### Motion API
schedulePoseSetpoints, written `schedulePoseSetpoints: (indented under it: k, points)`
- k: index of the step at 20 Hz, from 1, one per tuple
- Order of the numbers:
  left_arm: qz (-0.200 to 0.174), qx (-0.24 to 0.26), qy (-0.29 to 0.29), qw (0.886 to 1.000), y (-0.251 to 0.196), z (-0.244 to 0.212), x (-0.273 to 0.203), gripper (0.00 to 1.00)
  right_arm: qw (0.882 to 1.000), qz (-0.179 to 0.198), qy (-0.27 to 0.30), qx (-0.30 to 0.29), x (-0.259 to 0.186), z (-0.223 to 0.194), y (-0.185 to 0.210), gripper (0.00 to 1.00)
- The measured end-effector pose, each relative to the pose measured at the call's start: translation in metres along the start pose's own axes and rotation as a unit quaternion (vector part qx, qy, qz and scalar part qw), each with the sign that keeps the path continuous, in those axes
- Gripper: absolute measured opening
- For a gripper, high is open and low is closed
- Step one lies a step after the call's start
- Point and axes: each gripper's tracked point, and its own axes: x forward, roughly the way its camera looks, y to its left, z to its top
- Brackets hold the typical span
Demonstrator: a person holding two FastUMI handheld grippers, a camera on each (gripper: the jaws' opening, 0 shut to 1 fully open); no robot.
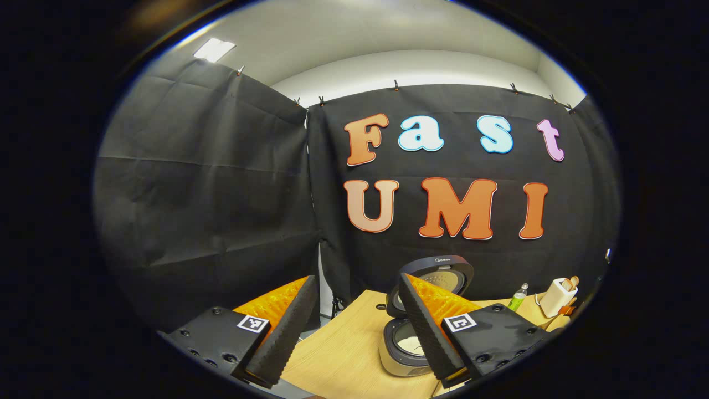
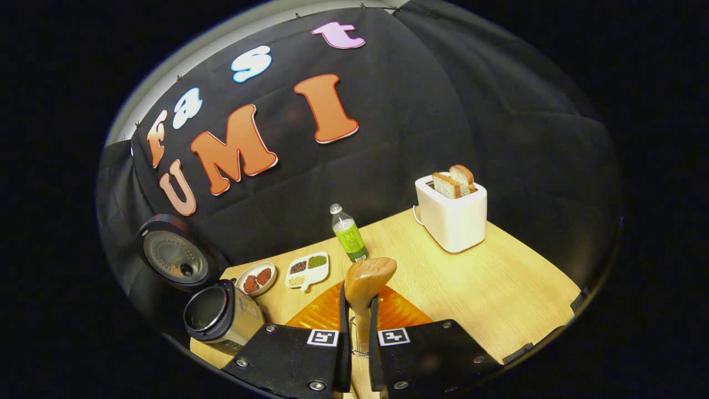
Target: Close the left gripper, press the button to open the rice cooker; take a wooden spoon from the chopstick holder with the right hand, scoop a spoonful of rice and pour it into the rice cooker, then put the wooden spoon back into the chopstick holder.
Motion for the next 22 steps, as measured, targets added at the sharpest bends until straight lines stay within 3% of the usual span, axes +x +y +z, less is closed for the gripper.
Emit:
schedulePoseSetpoints:
  k: [6,10,16,22]
  points:
    - [-0.046,-0.012,-0.002,0.999,0.011,-0.005,0.027,1.0,0.999,0.006,-0.045,-0.021,-0.052,0.018,0.044,0.12]
    - [-0.079,-0.027,0.008,0.996,0.018,-0.014,0.041,1.0,0.997,0.002,-0.055,-0.051,-0.078,0.005,0.071,0.12]
    - [-0.108,-0.026,0.01,0.994,0.04,-0.021,0.054,1.0,0.995,0.009,-0.051,-0.091,-0.104,-0.037,0.11,0.12]
    - [-0.118,-0.012,0.016,0.993,0.065,-0.028,0.058,1.0,0.977,-0.031,-0.016,-0.213,-0.11,-0.097,0.115,0.12]
